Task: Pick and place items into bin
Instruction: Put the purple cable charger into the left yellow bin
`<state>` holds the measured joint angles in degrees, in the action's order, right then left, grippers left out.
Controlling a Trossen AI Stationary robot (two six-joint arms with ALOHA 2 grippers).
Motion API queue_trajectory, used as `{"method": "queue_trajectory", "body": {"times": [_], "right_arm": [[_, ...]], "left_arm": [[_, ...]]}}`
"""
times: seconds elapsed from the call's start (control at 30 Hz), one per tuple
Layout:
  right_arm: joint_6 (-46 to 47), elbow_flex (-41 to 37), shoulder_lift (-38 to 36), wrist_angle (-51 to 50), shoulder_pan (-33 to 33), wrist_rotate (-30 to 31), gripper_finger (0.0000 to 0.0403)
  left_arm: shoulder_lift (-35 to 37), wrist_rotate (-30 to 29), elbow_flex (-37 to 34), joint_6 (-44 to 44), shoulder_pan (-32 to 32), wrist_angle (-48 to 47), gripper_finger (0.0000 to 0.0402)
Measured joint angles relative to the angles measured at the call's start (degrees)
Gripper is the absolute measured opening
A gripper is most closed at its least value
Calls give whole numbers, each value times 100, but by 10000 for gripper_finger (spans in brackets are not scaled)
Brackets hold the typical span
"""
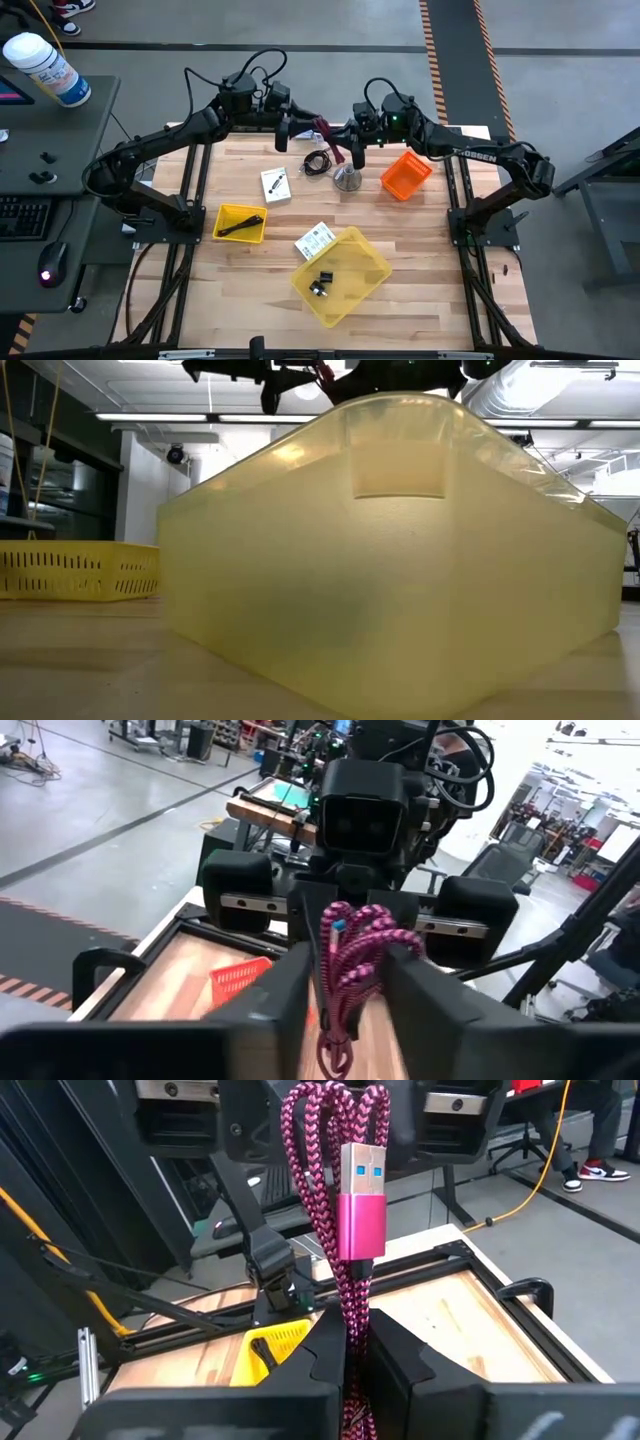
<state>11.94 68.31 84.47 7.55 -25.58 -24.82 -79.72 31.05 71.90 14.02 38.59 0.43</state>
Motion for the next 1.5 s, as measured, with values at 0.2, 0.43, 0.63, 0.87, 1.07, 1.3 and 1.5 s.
{"method": "queue_trajectory", "body": {"times": [0.2,0.43,0.63,0.87,1.07,1.3,1.5], "right_arm": [[9,0,0,2,2,-135,18],[302,0,-4,2,9,-312,80],[327,0,-15,12,9,-651,133],[459,0,-20,-107,-4,-981,193],[566,0,-20,-250,-170,-1089,216],[806,0,-22,-262,-553,-1587,211],[850,0,-24,-557,-907,-1614,195]], "left_arm": [[0,-20,0,-7,-1,-20,13],[0,-20,0,-15,2,-120,6],[0,-18,2,-121,2,-493,4],[0,-22,2,-590,4,-1457,1],[37,-111,2,-824,4,-2411,1],[159,-340,4,-983,2,-3635,0],[363,-657,4,-1291,2,-4602,0]]}}
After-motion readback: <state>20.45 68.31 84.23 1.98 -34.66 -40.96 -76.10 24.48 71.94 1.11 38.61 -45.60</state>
